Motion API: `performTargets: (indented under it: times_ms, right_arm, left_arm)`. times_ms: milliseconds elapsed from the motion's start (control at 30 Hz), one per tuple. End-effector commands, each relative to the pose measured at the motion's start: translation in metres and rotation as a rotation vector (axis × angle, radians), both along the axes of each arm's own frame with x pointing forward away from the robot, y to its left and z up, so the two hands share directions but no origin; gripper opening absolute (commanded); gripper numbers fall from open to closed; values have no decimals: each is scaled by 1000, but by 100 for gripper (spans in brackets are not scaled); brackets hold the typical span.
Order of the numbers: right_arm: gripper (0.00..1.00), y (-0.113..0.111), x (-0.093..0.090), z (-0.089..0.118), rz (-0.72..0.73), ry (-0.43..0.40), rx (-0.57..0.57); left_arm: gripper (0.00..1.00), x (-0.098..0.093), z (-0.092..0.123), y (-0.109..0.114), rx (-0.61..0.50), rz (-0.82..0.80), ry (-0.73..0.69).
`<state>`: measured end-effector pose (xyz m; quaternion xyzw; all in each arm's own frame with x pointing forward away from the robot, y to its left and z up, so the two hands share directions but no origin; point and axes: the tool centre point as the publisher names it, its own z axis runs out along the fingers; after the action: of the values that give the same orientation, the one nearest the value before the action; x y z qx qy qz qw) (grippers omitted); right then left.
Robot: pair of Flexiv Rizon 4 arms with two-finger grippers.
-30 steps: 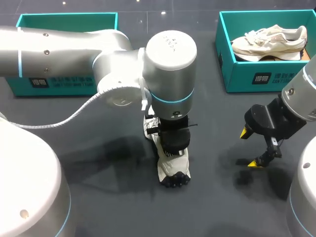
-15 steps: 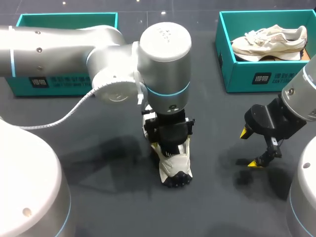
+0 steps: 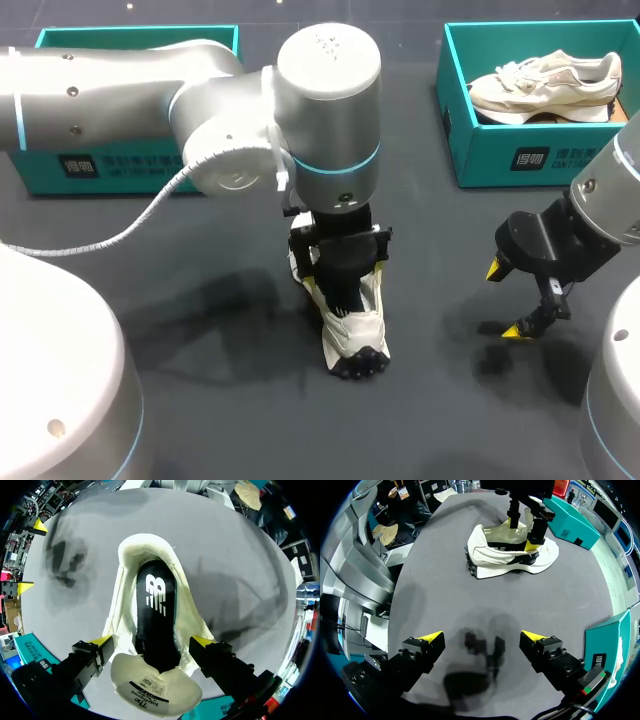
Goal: Take the shoe out of the shoebox, open the shoe tongue, remove and reinsert the insole, then place the shoe into the shoebox
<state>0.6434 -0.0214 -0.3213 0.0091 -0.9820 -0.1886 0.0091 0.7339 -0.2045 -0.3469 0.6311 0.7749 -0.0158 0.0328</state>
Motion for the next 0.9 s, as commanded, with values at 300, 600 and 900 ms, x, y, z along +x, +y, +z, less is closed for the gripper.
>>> performTargets:
  times_ms: [300, 600, 900]
  right_arm:
    - [100, 0, -2, 0, -2, -3, -2]
    - [100, 0, -2, 0, -2, -3, -2]
    - [100, 0, -2, 0, -2, -3, -2]
  left_arm:
    - [100, 17, 18, 15, -11, 3, 3]
    - [100, 45, 30, 32, -3, 42, -14]
    - [100, 88, 59, 46, -18, 62, 3]
